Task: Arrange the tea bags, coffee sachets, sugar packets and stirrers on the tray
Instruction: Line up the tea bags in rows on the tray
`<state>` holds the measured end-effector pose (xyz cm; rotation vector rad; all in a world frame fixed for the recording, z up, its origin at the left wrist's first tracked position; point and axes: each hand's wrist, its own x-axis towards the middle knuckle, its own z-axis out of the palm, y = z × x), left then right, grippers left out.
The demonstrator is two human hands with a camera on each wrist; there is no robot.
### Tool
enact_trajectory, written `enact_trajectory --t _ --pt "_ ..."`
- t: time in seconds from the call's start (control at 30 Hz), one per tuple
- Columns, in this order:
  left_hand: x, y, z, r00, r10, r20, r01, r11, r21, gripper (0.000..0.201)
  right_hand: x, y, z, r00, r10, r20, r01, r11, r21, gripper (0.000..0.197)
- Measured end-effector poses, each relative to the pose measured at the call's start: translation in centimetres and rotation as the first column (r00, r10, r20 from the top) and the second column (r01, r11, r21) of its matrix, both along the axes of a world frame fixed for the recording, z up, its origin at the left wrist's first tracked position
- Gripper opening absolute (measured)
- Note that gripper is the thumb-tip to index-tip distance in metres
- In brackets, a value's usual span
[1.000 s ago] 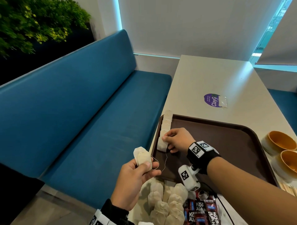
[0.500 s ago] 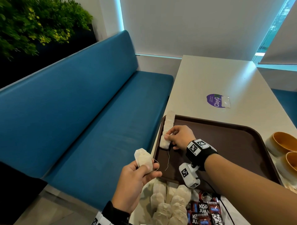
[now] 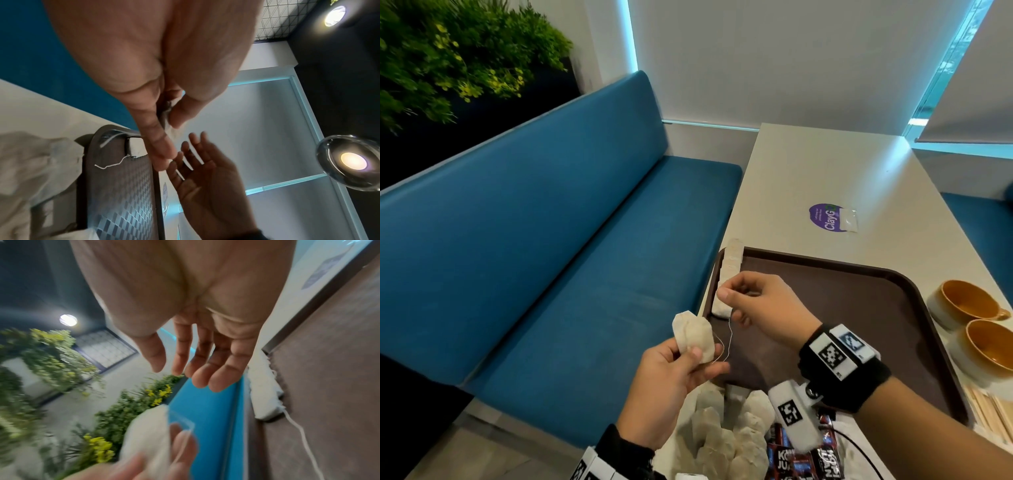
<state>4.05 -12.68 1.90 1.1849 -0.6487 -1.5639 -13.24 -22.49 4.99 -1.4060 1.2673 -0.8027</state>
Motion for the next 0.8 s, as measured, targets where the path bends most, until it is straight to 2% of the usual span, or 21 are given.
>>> enact_trajectory --t 0.07,0.3,0.43,0.53,0.63,0.73,0.8 --pt "-0.3 0.1 0.3 0.999 -0.033 -0.001 0.033 0.999 -0.014 0.022 -0.1 2.0 1.0 0.998 0.054 0.037 -0.054 0.999 0.003 0.015" --pt "-0.9 0.6 0.8 0.992 -0.115 0.049 0.119 0.991 -0.067 0.021 -1.2 5.3 0.8 0.988 0.032 0.153 -0.049 0.993 0.108 0.019" --pt "-1.1 0.6 0.8 0.992 -0.117 0.057 0.121 0.99 -0.072 0.025 -1.7 5.5 0.3 0.993 0.045 0.111 -0.051 0.998 0.047 0.01" --pt "-1.1 0.4 0.8 0.998 -0.066 0.023 0.067 0.997 -0.041 0.021 -1.9 4.8 -0.1 0.991 -0.028 0.133 0.023 0.999 0.043 0.009" --pt "-0.7 0.1 0.4 1.0 0.023 -0.015 -0.022 1.0 0.015 0.02 -2.3 3.2 -0.4 0.974 -0.161 0.161 0.158 0.987 0.029 0.008" --pt "-0.2 0.1 0.1 1.0 0.024 0.009 -0.024 0.999 0.038 0.021 -2.5 1.4 -0.7 0.942 -0.284 0.177 0.287 0.958 0.007 0.007" --pt "0.0 0.1 0.1 1.0 0.011 0.028 -0.012 0.999 0.039 0.022 -2.4 0.3 -1.5 0.925 -0.334 0.18 0.329 0.942 0.061 0.008"
